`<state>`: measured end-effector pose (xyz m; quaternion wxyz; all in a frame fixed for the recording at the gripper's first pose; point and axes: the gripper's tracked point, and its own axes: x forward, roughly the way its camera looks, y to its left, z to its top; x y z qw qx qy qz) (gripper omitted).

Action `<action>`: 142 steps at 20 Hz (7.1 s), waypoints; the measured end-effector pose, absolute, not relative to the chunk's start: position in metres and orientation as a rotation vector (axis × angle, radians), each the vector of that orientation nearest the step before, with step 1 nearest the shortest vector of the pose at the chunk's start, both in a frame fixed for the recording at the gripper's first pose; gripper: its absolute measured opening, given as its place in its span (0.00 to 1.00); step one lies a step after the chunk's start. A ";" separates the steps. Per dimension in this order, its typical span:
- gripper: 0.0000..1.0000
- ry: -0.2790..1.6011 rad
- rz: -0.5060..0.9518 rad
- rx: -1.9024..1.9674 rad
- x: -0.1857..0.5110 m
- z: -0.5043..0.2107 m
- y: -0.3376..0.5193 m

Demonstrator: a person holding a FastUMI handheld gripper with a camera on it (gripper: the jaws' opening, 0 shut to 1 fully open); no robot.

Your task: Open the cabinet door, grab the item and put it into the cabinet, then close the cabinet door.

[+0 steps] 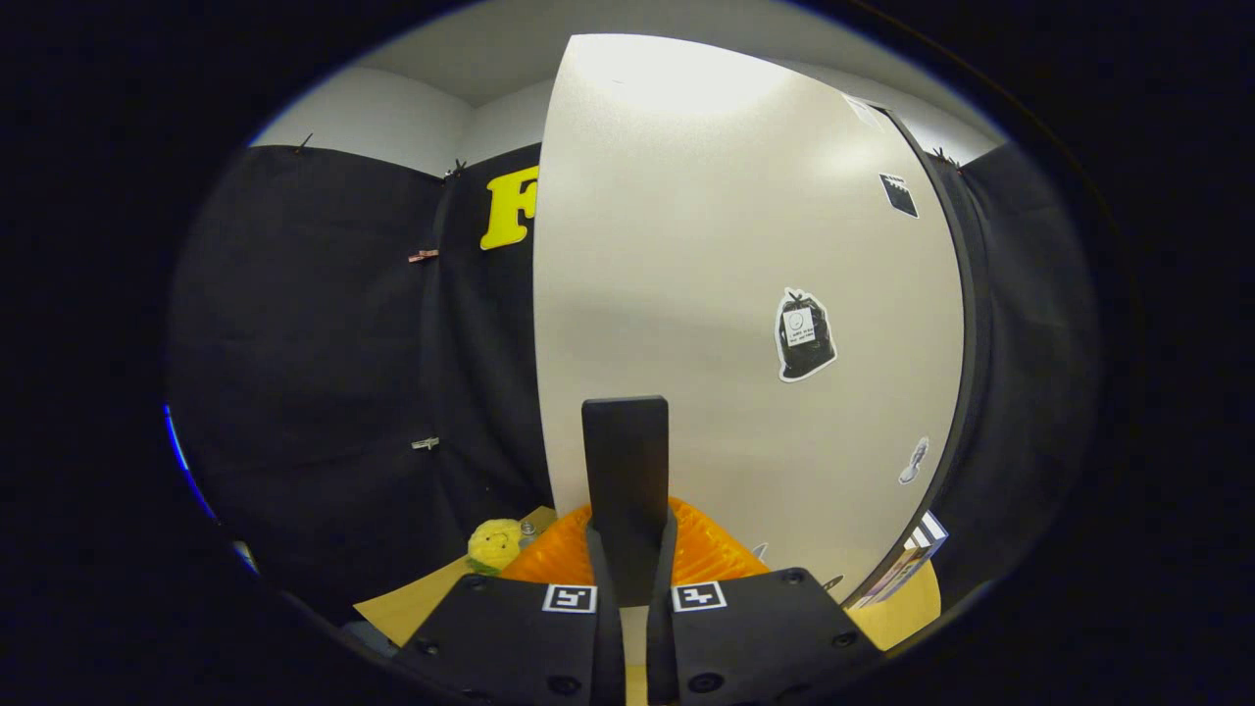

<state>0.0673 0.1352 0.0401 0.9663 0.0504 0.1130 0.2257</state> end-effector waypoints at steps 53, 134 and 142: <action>0.98 0.381 -0.225 0.132 -0.216 -0.047 -0.226; 0.05 0.653 0.189 -0.080 0.131 -0.087 0.059; 0.05 0.615 0.182 -0.066 0.246 -0.072 0.082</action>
